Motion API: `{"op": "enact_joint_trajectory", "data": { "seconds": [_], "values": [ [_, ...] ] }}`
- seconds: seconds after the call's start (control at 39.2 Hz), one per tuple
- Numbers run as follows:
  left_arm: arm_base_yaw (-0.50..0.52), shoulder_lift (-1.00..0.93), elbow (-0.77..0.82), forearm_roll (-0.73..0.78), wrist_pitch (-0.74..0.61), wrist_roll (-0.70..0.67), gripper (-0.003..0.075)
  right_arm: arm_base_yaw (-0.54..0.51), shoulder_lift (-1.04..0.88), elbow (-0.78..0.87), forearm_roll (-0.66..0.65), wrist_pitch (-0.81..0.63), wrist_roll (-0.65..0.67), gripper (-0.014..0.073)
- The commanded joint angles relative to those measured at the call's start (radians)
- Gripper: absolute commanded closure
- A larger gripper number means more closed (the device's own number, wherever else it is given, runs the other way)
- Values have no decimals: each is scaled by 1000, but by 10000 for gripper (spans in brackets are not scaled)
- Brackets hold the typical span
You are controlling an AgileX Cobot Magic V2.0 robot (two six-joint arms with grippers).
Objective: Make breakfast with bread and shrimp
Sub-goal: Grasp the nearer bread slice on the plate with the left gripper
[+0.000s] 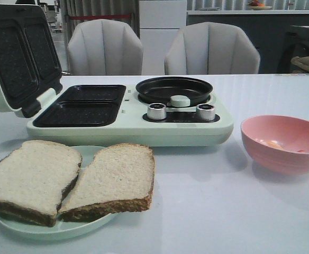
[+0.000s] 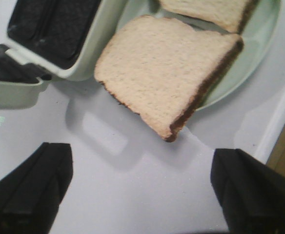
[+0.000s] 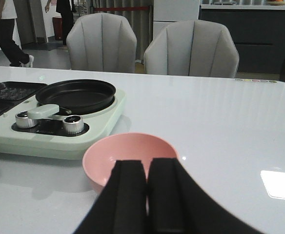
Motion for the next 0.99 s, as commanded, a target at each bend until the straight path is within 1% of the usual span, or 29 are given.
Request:
{"op": "enact_joint_trajectory", "data": {
  "seconds": [0.0, 0.13, 0.33, 0.59, 0.74, 0.97],
  "values": [
    [-41, 104, -34, 137, -35, -5, 100, -5, -21, -16, -6, -77, -8, 419],
    [-42, 238, -38, 239, -38, -5, 100, -5, -21, -16, -6, -77, -8, 419],
    [-40, 387, -73, 358, -46, -9, 101, -5, -21, -16, -6, -77, -8, 419],
    [-2, 534, -154, 435, -5, -12, 101, -5, -21, -16, -6, -77, -8, 419],
    [5, 591, -183, 484, 4, -12, 102, -5, -21, -16, -6, -77, -8, 419],
    [18, 656, -202, 518, -8, -12, 102, -5, -21, -16, -6, -77, -8, 419]
  ]
}}
